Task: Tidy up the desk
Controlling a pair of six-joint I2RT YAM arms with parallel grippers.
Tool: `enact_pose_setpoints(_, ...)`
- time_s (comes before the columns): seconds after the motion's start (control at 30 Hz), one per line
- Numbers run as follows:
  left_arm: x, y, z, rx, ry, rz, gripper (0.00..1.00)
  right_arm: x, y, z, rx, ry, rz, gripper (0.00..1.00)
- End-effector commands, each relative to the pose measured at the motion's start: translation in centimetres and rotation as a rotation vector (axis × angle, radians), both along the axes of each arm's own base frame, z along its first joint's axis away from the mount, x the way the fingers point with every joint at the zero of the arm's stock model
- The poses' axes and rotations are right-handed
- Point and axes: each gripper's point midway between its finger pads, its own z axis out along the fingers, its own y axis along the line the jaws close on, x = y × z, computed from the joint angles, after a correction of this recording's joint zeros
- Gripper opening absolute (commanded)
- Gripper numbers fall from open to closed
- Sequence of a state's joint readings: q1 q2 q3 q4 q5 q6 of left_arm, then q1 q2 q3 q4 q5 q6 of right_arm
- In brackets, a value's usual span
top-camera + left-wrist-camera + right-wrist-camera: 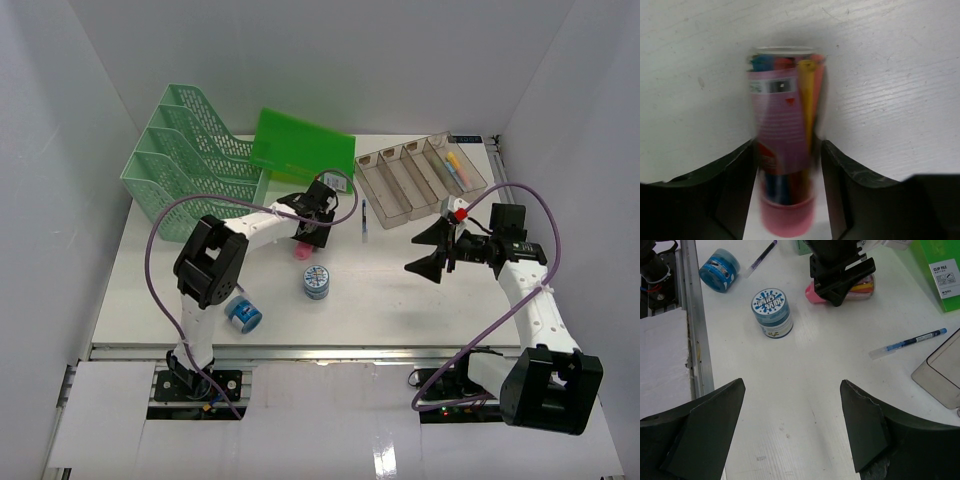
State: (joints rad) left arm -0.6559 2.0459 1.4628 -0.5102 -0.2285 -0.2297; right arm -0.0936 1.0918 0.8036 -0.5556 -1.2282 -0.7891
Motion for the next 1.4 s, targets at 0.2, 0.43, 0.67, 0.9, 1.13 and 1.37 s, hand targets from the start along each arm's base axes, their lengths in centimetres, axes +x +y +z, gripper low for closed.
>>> enact_pose_setpoints(0.2,1.1,-1.2,3.3,-0.099,-0.041,0.039,0.25,-0.5,0.1,0.7,0.048,0.010,0.015,0.82)
enact_pose_setpoints(0.43,-0.4,-5.6,10.7,-0.457,-0.081,-0.006,0.10,0.9,0.2,-0.2,0.121,0.251,-0.038,0.72)
enact_pose_setpoints(0.67,-5.3,-9.6,17.6,-0.949,-0.074,-0.137,0.06,3.3,0.9,1.3,0.199,0.476,-0.069,0.82)
enact_pose_setpoints(0.9,-9.0,-11.3,20.4,-1.258,-0.027,-0.240,0.05,4.6,3.3,4.7,0.263,0.478,-0.095,0.99)
enact_pose_setpoints(1.13,-11.2,-12.6,21.4,-1.350,0.031,-0.321,0.05,7.0,7.5,5.5,0.242,0.506,-0.220,0.94)
enact_pose_setpoints(1.37,-12.6,-12.8,22.3,-1.367,0.038,-0.369,0.05,8.5,8.3,4.5,0.225,0.582,-0.301,0.96)
